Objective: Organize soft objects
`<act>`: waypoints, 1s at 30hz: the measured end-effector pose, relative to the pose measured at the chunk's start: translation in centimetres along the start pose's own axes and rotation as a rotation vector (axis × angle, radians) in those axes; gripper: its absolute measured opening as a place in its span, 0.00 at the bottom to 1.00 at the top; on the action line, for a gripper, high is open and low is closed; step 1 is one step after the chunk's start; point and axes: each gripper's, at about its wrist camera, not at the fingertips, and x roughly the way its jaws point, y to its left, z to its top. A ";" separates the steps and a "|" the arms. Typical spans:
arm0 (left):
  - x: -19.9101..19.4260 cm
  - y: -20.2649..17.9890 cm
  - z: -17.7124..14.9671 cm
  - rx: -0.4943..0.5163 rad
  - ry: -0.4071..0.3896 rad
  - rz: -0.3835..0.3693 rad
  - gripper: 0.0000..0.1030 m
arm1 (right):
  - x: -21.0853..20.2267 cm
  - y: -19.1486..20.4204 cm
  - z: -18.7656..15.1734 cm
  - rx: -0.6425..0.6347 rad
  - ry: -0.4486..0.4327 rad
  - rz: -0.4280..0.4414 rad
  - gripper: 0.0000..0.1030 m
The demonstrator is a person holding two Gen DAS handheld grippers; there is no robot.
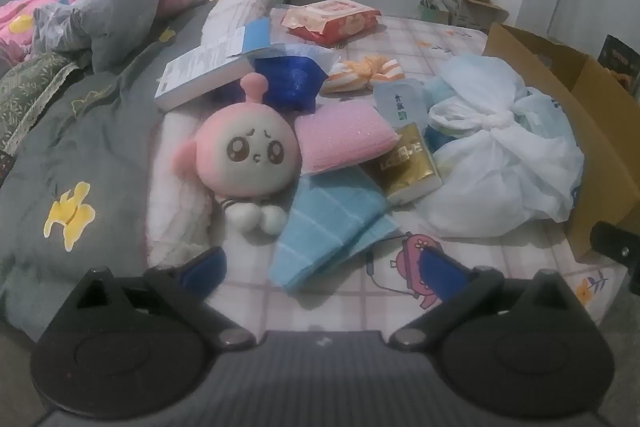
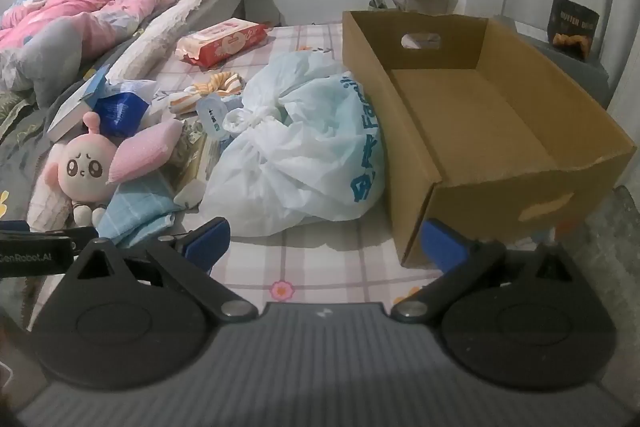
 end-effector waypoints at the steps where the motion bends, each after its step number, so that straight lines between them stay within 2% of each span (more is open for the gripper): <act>1: 0.0 0.0 0.0 0.005 0.000 0.002 1.00 | 0.0 0.1 0.0 -0.008 -0.003 -0.008 0.99; 5: -0.1 -0.3 -0.1 0.042 0.000 -0.002 1.00 | -0.2 0.4 0.0 -0.008 -0.007 -0.020 0.99; 11: 0.5 -2.2 -1.0 0.066 0.006 -0.003 1.00 | -0.2 -1.5 0.3 0.030 0.016 -0.004 0.99; 14: 0.4 -2.9 -1.3 0.079 0.019 -0.007 1.00 | -0.2 -0.5 0.1 0.016 0.019 -0.023 0.99; 16: 0.5 -2.2 -0.3 0.068 0.039 -0.016 1.00 | -0.2 -0.6 0.2 0.021 0.023 -0.020 0.99; 30: 0.6 -2.4 -0.3 0.068 0.042 -0.017 1.00 | -0.3 -0.5 0.4 0.007 0.026 -0.020 0.99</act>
